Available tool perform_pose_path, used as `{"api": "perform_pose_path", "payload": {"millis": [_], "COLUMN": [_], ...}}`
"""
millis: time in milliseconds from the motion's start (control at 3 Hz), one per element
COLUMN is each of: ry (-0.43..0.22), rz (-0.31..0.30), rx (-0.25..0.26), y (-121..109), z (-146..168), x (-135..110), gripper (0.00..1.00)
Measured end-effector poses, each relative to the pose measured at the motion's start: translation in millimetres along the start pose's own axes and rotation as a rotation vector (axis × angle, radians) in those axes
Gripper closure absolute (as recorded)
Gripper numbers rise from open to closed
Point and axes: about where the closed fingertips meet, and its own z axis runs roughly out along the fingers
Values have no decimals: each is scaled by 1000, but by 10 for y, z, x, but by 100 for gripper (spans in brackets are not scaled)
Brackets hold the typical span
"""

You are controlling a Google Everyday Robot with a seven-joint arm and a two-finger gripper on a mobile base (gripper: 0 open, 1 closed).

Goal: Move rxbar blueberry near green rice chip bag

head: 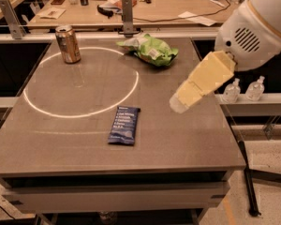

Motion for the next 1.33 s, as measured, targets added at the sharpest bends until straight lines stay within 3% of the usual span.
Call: {"api": "perform_pose_path", "payload": {"millis": [333, 667, 1000, 1333], "ry": [111, 178, 180, 142], "rz": [66, 117, 171, 252], "rx": [38, 24, 10, 28], "y": [121, 200, 271, 402], "z": [250, 519, 699, 818], "x": [-22, -6, 50, 188], "gripper": [0, 0, 0, 0]}}
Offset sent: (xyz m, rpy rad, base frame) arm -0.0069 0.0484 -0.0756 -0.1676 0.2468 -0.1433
